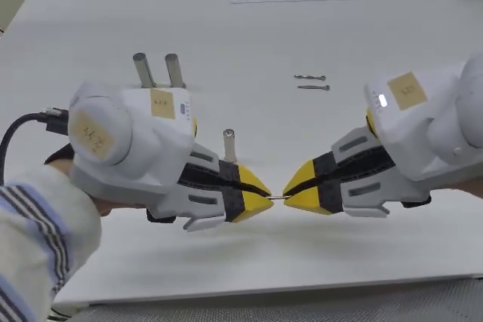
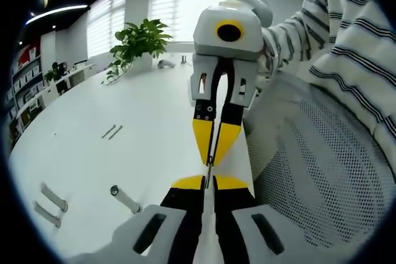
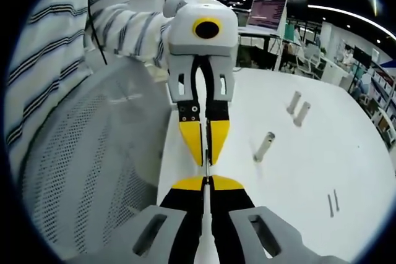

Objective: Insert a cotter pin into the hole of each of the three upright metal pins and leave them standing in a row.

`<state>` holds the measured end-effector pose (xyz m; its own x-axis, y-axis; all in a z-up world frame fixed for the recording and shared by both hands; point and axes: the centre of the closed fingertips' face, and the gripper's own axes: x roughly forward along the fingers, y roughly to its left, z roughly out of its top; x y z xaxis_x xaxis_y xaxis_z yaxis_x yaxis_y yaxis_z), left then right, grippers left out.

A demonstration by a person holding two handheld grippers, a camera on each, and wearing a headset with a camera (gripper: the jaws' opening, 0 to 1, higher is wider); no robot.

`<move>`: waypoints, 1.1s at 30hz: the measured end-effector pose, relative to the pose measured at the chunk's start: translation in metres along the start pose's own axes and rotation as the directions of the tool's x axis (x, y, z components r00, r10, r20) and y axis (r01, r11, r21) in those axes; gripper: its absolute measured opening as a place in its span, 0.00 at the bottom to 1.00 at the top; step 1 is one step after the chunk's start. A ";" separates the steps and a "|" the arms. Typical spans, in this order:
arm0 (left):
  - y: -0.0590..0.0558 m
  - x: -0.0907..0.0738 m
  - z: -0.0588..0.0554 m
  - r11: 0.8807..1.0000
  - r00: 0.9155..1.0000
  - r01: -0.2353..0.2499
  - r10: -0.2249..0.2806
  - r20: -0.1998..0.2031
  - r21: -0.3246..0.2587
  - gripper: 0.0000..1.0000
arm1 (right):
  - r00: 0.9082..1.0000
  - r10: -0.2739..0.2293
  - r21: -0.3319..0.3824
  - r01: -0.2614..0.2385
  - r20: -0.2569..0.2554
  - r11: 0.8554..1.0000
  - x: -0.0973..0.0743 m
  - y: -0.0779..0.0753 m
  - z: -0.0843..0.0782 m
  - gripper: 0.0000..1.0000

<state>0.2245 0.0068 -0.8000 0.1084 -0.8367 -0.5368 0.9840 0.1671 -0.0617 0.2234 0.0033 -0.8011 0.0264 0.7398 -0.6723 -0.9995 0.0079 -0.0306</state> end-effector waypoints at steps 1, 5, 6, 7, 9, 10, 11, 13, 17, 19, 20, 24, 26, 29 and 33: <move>0.003 0.000 -0.001 1.000 1.000 -0.012 0.012 0.004 -0.006 0.08 | 1.000 -0.003 0.007 0.003 -0.002 1.000 0.000 -0.002 0.000 0.03; 0.017 -0.005 -0.009 0.989 0.997 -0.076 0.080 0.021 -0.127 0.17 | 0.999 -0.028 0.026 0.029 -0.033 0.999 -0.002 -0.010 -0.006 0.03; 0.023 -0.008 -0.012 0.986 0.994 -0.104 0.108 0.021 -0.129 0.17 | 0.999 -0.034 0.036 0.035 -0.041 0.999 -0.002 -0.014 -0.008 0.03; 0.026 -0.009 -0.015 0.985 0.993 -0.113 0.116 0.016 -0.130 0.19 | 0.998 -0.039 0.045 0.041 -0.045 0.998 -0.002 -0.016 -0.009 0.03; 0.033 -0.013 -0.024 0.977 0.989 -0.148 0.148 -0.010 -0.154 0.23 | 0.997 -0.052 0.052 0.055 -0.063 0.997 -0.003 -0.021 -0.012 0.03; 0.037 -0.015 -0.031 0.972 0.987 -0.163 0.160 -0.030 -0.168 0.24 | 0.996 -0.057 0.056 0.061 -0.068 0.997 -0.002 -0.024 -0.013 0.03; 0.040 -0.016 -0.035 0.968 0.985 -0.174 0.169 -0.041 -0.179 0.24 | 0.995 -0.064 0.064 0.069 -0.075 0.996 -0.002 -0.026 -0.014 0.03; 0.049 -0.019 -0.041 0.959 0.979 -0.204 0.198 -0.048 -0.199 0.25 | 0.993 -0.074 0.074 0.081 -0.088 0.994 -0.001 -0.031 -0.016 0.03; 0.066 -0.021 -0.048 0.944 0.967 -0.254 0.247 -0.058 -0.210 0.30 | 0.990 -0.092 0.092 0.101 -0.105 0.991 0.002 -0.039 -0.017 0.03; 0.073 -0.020 -0.050 0.939 0.961 -0.278 0.271 -0.062 -0.204 0.30 | 0.988 -0.104 0.106 0.116 -0.112 0.988 0.003 -0.045 -0.017 0.03; 0.077 -0.019 -0.049 0.933 0.957 -0.290 0.284 -0.058 -0.211 0.30 | 0.987 -0.111 0.114 0.124 -0.116 0.986 0.004 -0.047 -0.017 0.03; 0.091 -0.012 -0.047 0.921 0.947 -0.319 0.318 -0.042 -0.224 0.31 | 0.983 -0.128 0.140 0.146 -0.131 0.979 0.008 -0.055 -0.015 0.03; 0.093 -0.008 -0.045 0.916 0.949 -0.308 0.313 -0.024 -0.256 0.30 | 0.982 -0.135 0.148 0.155 -0.135 0.977 0.009 -0.058 -0.015 0.03; 0.099 -0.001 -0.046 0.913 0.945 -0.322 0.327 -0.023 -0.251 0.31 | 0.979 -0.146 0.161 0.168 -0.142 0.973 0.010 -0.064 -0.013 0.03; 0.103 0.005 -0.047 0.904 0.943 -0.321 0.331 -0.010 -0.283 0.31 | 0.978 -0.146 0.163 0.170 -0.152 0.972 0.013 -0.069 -0.012 0.03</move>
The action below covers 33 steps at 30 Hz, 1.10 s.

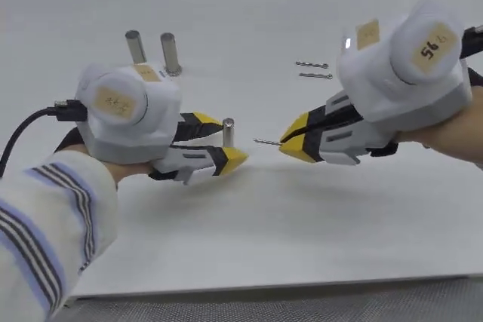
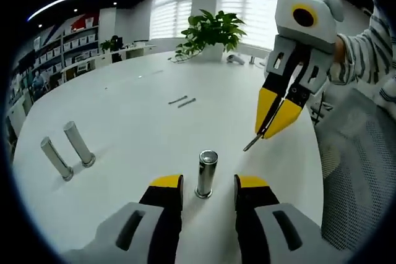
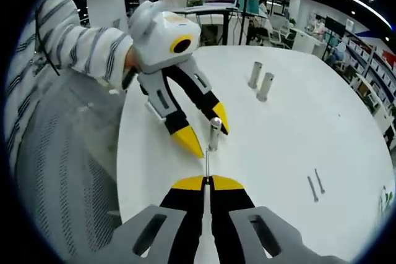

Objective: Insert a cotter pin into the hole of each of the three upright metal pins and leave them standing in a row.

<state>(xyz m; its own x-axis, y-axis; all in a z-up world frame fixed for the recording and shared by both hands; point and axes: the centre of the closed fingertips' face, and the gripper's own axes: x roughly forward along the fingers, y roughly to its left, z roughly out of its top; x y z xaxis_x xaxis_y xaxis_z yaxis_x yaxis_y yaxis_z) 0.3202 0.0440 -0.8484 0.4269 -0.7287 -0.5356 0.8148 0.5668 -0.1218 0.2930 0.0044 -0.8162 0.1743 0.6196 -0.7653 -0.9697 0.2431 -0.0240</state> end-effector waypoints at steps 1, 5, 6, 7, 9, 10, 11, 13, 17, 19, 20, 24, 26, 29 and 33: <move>0.000 0.001 0.000 1.000 1.000 0.001 -0.001 0.002 0.002 0.31 | 1.000 0.000 0.001 0.000 -0.001 1.000 0.000 -0.001 0.000 0.03; 0.000 0.004 -0.002 1.000 1.000 0.003 -0.003 0.001 0.012 0.27 | 1.000 0.000 0.012 0.000 -0.005 1.000 0.004 -0.004 0.004 0.03; 0.000 0.005 -0.001 1.000 1.000 0.005 -0.005 0.003 0.015 0.25 | 1.000 -0.001 0.014 0.001 -0.007 1.000 0.005 -0.005 0.005 0.03; 0.000 0.005 -0.001 1.000 1.000 0.005 -0.005 0.006 0.014 0.24 | 1.000 -0.001 0.016 0.001 -0.008 1.000 0.006 -0.005 0.005 0.03; 0.000 0.006 0.002 1.000 1.000 -0.001 0.000 0.020 0.007 0.24 | 1.000 0.001 0.020 0.000 -0.010 1.000 0.008 -0.005 0.006 0.03; 0.000 0.006 0.003 1.000 1.000 0.000 0.000 0.025 0.006 0.23 | 1.000 0.002 0.023 -0.002 -0.011 1.000 0.009 -0.005 0.007 0.03; -0.001 0.006 0.003 1.000 1.000 0.005 -0.005 0.028 0.004 0.21 | 1.000 0.003 0.022 -0.003 -0.012 1.000 0.009 -0.005 0.007 0.03; -0.002 0.006 0.004 1.000 0.999 0.012 -0.013 0.030 0.012 0.14 | 1.000 0.004 0.024 -0.003 -0.012 1.000 0.011 -0.005 0.009 0.03; 0.001 0.006 0.001 1.000 1.000 0.002 -0.003 0.016 0.013 0.10 | 1.000 0.002 0.033 -0.002 0.001 0.999 0.013 -0.006 0.016 0.03; 0.002 0.006 0.001 1.000 1.000 -0.004 0.003 0.014 0.020 0.09 | 1.000 0.004 0.034 -0.005 0.004 0.999 0.015 -0.006 0.018 0.03; 0.002 0.005 0.001 1.000 1.000 -0.003 0.003 0.014 0.024 0.09 | 1.000 0.005 0.033 -0.005 0.005 0.999 0.015 -0.006 0.018 0.03; 0.002 0.005 0.001 0.999 1.000 -0.005 0.005 0.016 0.040 0.08 | 1.000 0.003 0.034 -0.003 0.007 0.999 0.016 -0.006 0.020 0.03; 0.002 0.005 0.001 0.999 1.000 -0.002 0.001 0.016 0.046 0.08 | 1.000 0.003 0.032 -0.004 0.009 0.999 0.016 -0.006 0.021 0.03; 0.001 0.006 0.001 0.999 1.000 0.000 -0.001 0.016 0.048 0.08 | 1.000 -0.001 0.026 0.001 0.009 1.000 0.017 -0.006 0.022 0.03; 0.000 0.006 0.001 1.000 1.000 0.000 0.000 0.023 0.014 0.08 | 1.000 -0.008 0.035 0.008 0.020 0.999 0.018 -0.007 0.025 0.03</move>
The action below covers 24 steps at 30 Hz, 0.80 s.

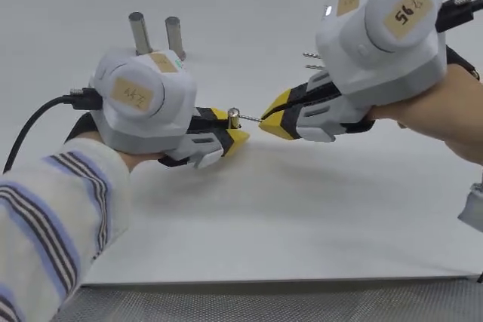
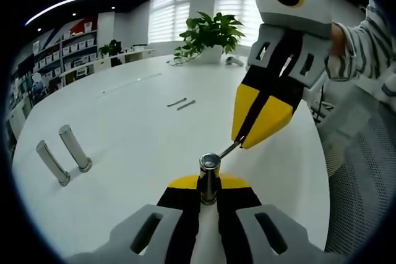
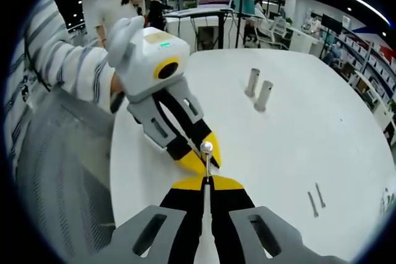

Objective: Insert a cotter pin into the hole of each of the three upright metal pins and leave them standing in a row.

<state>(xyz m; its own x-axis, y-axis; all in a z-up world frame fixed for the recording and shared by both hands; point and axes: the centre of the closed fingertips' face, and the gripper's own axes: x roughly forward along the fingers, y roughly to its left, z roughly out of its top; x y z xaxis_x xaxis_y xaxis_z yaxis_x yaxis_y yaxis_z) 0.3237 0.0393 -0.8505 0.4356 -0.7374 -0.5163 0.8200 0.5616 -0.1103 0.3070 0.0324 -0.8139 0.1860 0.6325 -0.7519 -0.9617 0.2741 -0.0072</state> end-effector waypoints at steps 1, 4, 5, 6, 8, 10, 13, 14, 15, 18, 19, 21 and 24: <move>0.000 0.000 0.000 1.000 1.000 -0.002 0.002 0.000 -0.005 0.08 | 1.000 0.000 0.001 0.000 0.002 1.000 0.002 0.000 0.001 0.03; 0.000 0.000 0.000 1.000 1.000 -0.005 0.005 -0.004 0.011 0.07 | 1.000 -0.008 0.005 0.008 0.009 1.000 0.005 0.000 0.003 0.03; -0.001 0.000 0.000 1.000 1.000 -0.006 0.006 -0.004 0.013 0.07 | 1.000 -0.008 -0.002 0.008 0.014 1.000 0.006 0.000 0.005 0.03; -0.001 0.000 0.000 1.000 1.000 -0.009 0.009 -0.005 0.013 0.07 | 1.000 -0.011 0.000 0.011 0.014 1.000 0.007 0.001 0.005 0.03; -0.001 0.000 0.000 1.000 1.000 -0.012 0.012 -0.004 0.016 0.07 | 1.000 -0.012 0.003 0.012 0.016 1.000 0.008 0.001 0.006 0.03; -0.002 0.001 0.000 0.999 1.000 -0.011 0.011 -0.007 0.031 0.07 | 1.000 -0.012 0.009 0.012 0.021 1.000 0.011 0.001 0.008 0.04; -0.003 0.001 0.000 0.999 1.000 -0.008 0.009 -0.009 0.039 0.07 | 0.999 -0.008 0.005 0.008 0.031 1.000 0.015 0.001 0.012 0.04; -0.003 0.001 0.000 0.999 1.000 -0.008 0.008 -0.009 0.040 0.07 | 0.999 -0.003 -0.012 0.003 0.034 1.000 0.015 0.002 0.013 0.04; -0.004 0.001 0.000 0.999 1.000 -0.008 0.008 -0.009 0.037 0.07 | 0.999 0.003 -0.024 -0.002 0.037 1.000 0.015 0.002 0.014 0.04; -0.003 0.001 0.000 1.000 1.000 -0.008 0.008 -0.004 0.022 0.07 | 0.999 0.011 -0.040 -0.009 0.039 0.999 0.013 0.004 0.011 0.07; -0.003 0.001 0.000 1.000 1.000 -0.008 0.008 -0.004 0.020 0.07 | 0.999 0.010 -0.040 -0.008 0.037 0.999 0.012 0.005 0.010 0.10; -0.003 0.001 0.000 1.000 1.000 -0.008 0.008 -0.002 0.022 0.07 | 1.000 0.007 -0.042 -0.006 0.027 0.999 0.011 0.005 0.006 0.11; -0.003 0.001 0.000 1.000 1.000 -0.013 0.013 0.009 0.021 0.07 | 1.000 0.001 -0.027 0.000 0.019 1.000 0.009 0.004 0.000 0.10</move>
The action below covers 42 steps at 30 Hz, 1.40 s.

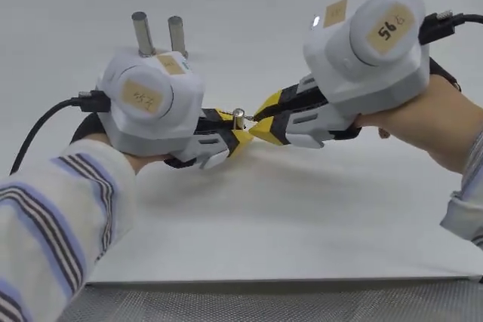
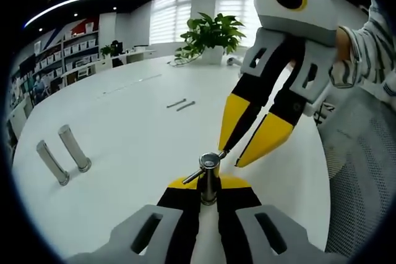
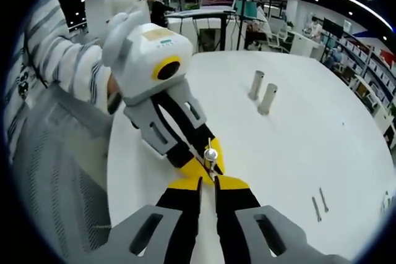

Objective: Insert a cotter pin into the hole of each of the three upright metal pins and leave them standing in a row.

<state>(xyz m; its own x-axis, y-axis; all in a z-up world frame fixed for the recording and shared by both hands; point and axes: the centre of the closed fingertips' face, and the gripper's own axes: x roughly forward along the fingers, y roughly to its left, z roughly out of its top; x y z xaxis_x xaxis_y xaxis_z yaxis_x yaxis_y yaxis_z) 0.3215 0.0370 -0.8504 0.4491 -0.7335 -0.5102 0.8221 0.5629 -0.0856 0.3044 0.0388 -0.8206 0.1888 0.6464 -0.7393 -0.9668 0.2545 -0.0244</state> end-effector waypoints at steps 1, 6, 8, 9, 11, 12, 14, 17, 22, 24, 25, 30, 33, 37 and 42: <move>0.000 0.000 0.000 1.000 1.000 0.000 0.000 0.003 0.002 0.07 | 1.000 -0.002 0.006 0.001 0.003 1.000 -0.001 0.000 -0.001 0.10; -0.001 0.000 0.000 1.000 1.000 -0.001 0.001 0.005 0.015 0.08 | 0.997 -0.014 0.038 0.011 0.080 0.999 -0.006 -0.001 0.011 0.03; -0.001 0.000 0.000 1.000 1.000 -0.002 0.002 0.004 0.017 0.08 | 0.996 -0.013 0.050 0.009 0.087 0.999 -0.006 -0.003 0.013 0.03; -0.001 0.000 0.000 1.000 1.000 -0.001 0.001 0.004 0.018 0.08 | 0.996 -0.013 0.048 0.008 0.087 0.999 -0.005 -0.003 0.014 0.03; -0.001 0.000 0.000 1.000 1.000 -0.002 0.001 0.004 0.019 0.08 | 0.997 -0.017 0.035 0.014 0.081 0.999 -0.003 -0.004 0.014 0.03; -0.001 0.000 -0.001 1.000 1.000 -0.002 0.002 0.004 0.019 0.08 | 0.997 -0.017 0.033 0.015 0.077 0.999 -0.002 -0.005 0.014 0.03; 0.000 0.000 -0.001 1.000 1.000 -0.004 0.004 0.004 0.011 0.08 | 0.997 -0.021 0.034 0.018 0.080 0.999 -0.001 -0.006 0.015 0.03; 0.000 0.000 -0.001 1.000 1.000 -0.004 0.004 0.007 0.001 0.08 | 0.996 -0.017 0.044 0.014 0.083 0.999 -0.001 -0.006 0.015 0.03; 0.000 0.001 -0.001 1.000 1.000 -0.004 0.004 0.005 -0.009 0.08 | 0.996 -0.021 -0.008 0.022 0.084 1.000 -0.003 -0.007 0.014 0.05; 0.000 0.001 -0.001 1.000 1.000 -0.002 0.002 0.006 0.001 0.08 | 0.996 -0.015 -0.005 0.016 0.088 1.000 -0.004 -0.006 0.014 0.07; -0.001 0.001 -0.002 1.000 1.000 0.002 -0.002 0.003 0.010 0.08 | 0.995 -0.014 0.000 0.014 0.094 1.000 -0.005 -0.006 0.014 0.08; -0.001 0.001 -0.007 0.999 1.000 0.013 -0.012 -0.024 0.029 0.08 | 0.994 0.000 0.010 -0.001 0.106 1.000 -0.003 -0.004 0.015 0.12; -0.002 -0.002 -0.011 0.999 0.999 0.020 -0.019 -0.032 0.035 0.13 | 0.990 -0.004 -0.038 0.010 0.138 0.999 0.000 -0.005 0.022 0.14; -0.003 -0.010 -0.014 0.998 0.999 0.028 -0.026 -0.041 0.065 0.28 | 0.991 0.005 -0.031 -0.001 0.137 1.000 0.004 -0.003 0.024 0.16; 0.004 -0.020 -0.021 0.998 0.998 0.017 -0.013 -0.068 0.057 0.35 | 0.990 0.016 -0.018 -0.013 0.144 1.000 0.009 -0.003 0.025 0.16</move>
<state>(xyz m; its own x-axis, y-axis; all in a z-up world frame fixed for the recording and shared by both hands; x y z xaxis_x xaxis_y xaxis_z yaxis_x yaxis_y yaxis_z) 0.3085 0.0622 -0.8587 0.4133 -0.7133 -0.5661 0.8482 0.5277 -0.0457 0.3135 0.0620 -0.8101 0.1963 0.7469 -0.6353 -0.9721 0.2330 -0.0266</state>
